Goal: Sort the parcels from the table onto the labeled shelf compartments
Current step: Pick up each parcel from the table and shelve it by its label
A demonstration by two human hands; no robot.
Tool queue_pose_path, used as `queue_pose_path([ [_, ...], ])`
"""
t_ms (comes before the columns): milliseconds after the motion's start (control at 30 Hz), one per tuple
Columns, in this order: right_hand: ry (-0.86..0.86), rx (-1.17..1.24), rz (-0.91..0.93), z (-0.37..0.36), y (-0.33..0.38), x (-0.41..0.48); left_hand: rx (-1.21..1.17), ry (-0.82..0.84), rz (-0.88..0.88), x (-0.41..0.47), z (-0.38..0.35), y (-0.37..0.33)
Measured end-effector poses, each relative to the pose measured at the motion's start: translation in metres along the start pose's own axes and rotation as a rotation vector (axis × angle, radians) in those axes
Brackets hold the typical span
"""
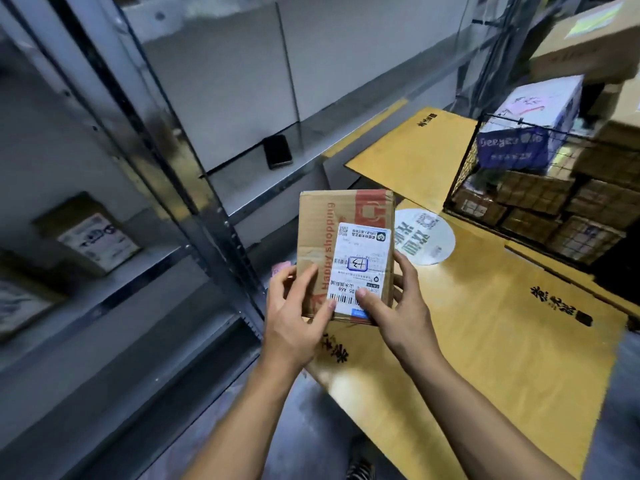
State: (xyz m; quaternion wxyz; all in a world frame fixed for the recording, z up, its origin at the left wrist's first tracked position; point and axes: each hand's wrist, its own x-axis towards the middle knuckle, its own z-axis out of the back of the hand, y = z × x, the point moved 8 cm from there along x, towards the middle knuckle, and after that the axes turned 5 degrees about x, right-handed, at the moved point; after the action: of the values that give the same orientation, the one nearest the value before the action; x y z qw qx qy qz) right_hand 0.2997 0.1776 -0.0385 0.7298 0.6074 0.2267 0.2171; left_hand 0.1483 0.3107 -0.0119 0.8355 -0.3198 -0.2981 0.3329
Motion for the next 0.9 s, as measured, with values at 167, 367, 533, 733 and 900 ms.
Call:
queue_pose_path([
  [167, 0.133, 0.015, 0.079, -0.068, 0.024, -0.019, 0.015, -0.131, 0.07, -0.029, 0.07, 0.031],
  [367, 0.305, 0.148, 0.152, -0.158, 0.055, -0.069, 0.079, -0.244, 0.112, -0.086, 0.174, 0.056],
  [533, 0.442, 0.181, 0.229, -0.235, 0.087, -0.137, 0.218, -0.362, 0.167, -0.147, 0.279, 0.075],
  [733, 0.602, 0.18, 0.341, -0.323, 0.133, -0.227, 0.663, -0.298, 0.315, -0.228, 0.405, 0.103],
  [900, 0.692, 0.256, 0.409, -0.388, 0.188, -0.296, 0.991, -0.217, 0.422, -0.294, 0.499, 0.107],
])
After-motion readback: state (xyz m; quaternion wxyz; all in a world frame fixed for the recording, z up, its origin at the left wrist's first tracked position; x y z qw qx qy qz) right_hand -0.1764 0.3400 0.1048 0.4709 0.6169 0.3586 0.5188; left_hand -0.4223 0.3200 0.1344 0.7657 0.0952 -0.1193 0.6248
